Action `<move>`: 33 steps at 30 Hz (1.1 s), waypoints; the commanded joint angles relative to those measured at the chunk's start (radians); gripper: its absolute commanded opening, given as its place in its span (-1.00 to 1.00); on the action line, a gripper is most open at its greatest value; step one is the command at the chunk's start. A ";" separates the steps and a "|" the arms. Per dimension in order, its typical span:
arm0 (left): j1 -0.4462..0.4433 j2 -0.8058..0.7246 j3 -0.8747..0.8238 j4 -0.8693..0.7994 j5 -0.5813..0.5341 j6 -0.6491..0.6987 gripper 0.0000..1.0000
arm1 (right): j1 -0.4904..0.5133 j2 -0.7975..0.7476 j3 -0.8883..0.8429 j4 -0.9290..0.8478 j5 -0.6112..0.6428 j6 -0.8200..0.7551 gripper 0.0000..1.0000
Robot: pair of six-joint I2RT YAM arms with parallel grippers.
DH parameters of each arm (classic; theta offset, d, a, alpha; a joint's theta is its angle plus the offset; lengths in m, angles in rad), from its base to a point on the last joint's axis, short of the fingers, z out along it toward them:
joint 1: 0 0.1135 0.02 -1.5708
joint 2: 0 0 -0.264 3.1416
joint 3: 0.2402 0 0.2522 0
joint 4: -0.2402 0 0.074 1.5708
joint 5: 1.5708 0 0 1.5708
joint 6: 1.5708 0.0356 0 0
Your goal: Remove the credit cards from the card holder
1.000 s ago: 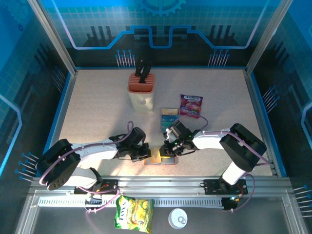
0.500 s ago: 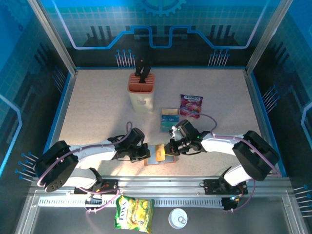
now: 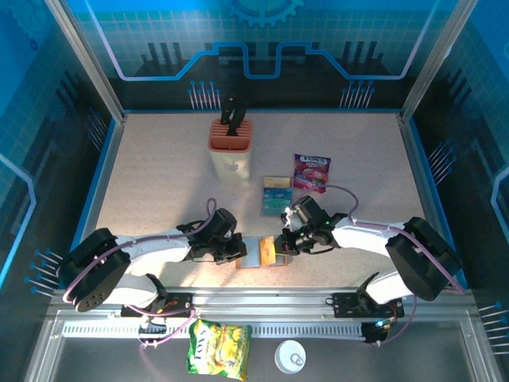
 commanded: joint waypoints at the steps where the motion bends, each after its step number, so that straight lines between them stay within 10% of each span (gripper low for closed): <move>1: -0.009 0.026 -0.012 0.021 0.008 -0.006 -0.90 | -0.006 0.002 -0.015 -0.024 -0.002 -0.017 -0.99; 14: -0.001 0.000 0.023 -0.055 -0.053 0.048 -0.89 | -0.032 -0.109 0.101 -0.282 0.101 -0.161 -1.00; 33: 0.033 -0.141 0.032 -0.144 -0.098 0.100 -0.40 | -0.070 0.146 0.713 -0.806 0.450 -1.095 -1.00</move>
